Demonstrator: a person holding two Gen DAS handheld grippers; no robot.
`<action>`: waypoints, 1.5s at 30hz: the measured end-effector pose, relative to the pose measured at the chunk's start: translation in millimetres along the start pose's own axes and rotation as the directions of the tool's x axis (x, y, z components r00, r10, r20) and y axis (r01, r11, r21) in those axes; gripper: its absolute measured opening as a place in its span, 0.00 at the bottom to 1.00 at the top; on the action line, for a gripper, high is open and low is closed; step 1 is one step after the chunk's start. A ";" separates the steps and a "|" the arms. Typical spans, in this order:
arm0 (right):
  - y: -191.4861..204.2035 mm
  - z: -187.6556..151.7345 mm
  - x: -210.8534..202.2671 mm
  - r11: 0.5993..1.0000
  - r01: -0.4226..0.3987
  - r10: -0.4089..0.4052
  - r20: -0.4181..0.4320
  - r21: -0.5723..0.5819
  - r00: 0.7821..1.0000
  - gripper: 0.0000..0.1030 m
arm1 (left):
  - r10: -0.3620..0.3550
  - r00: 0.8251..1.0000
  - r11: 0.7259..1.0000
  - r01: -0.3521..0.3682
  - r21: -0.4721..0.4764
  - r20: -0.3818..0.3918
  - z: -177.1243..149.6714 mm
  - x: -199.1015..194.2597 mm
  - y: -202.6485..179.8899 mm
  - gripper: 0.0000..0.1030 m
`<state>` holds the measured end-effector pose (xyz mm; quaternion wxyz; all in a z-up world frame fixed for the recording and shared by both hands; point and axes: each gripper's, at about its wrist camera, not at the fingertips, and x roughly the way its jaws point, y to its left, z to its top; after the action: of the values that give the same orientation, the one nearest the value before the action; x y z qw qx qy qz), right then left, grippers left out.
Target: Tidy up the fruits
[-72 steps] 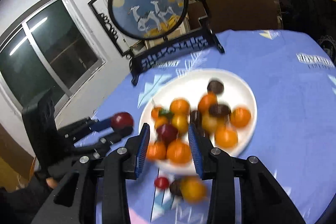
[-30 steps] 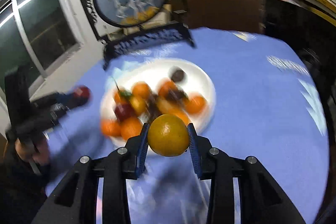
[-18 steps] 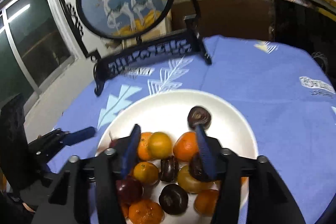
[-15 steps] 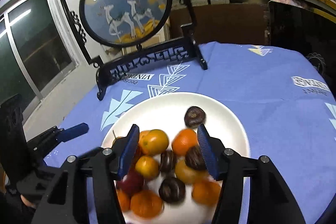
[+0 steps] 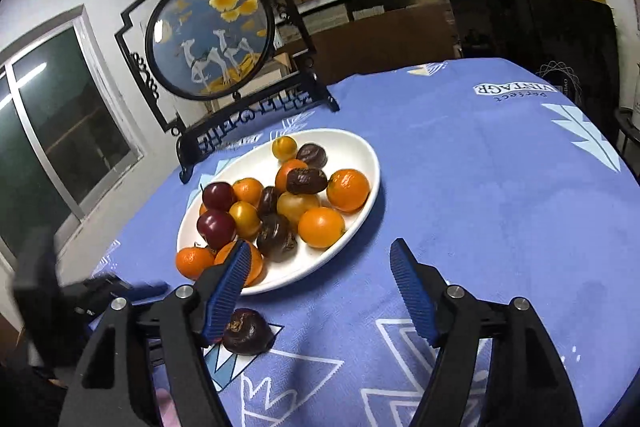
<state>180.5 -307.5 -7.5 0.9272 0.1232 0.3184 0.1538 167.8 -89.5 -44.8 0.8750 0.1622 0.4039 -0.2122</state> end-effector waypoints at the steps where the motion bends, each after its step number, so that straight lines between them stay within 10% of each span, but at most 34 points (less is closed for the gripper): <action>1: 1.3 -1.2 -1.4 1.000 0.003 -0.003 0.007 -0.012 1.000 0.70 | -0.014 1.000 1.000 0.014 -0.002 -0.003 0.5 1.6 -0.8 0.50; 26: 13.3 -8.4 8.8 0.997 -0.006 0.002 -0.044 -0.077 0.999 0.71 | 0.022 0.999 0.999 -0.023 0.030 0.024 4.5 6.6 -14.2 0.30; 34: 46.9 -27.8 32.0 0.969 -0.134 0.089 -0.213 -0.208 0.973 0.77 | 0.054 0.982 0.993 -0.033 -0.116 0.179 6.8 -33.8 18.4 0.30; 45: 97.3 -54.4 67.1 0.914 -0.101 -0.038 -0.332 -0.393 0.943 0.78 | 0.064 0.976 0.964 -0.006 -0.264 0.210 9.1 -42.7 55.6 0.30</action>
<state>176.5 -186.2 -54.5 0.8628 -0.0937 0.4293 0.2501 176.6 -35.6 0.2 0.9310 0.0282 0.3278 -0.1578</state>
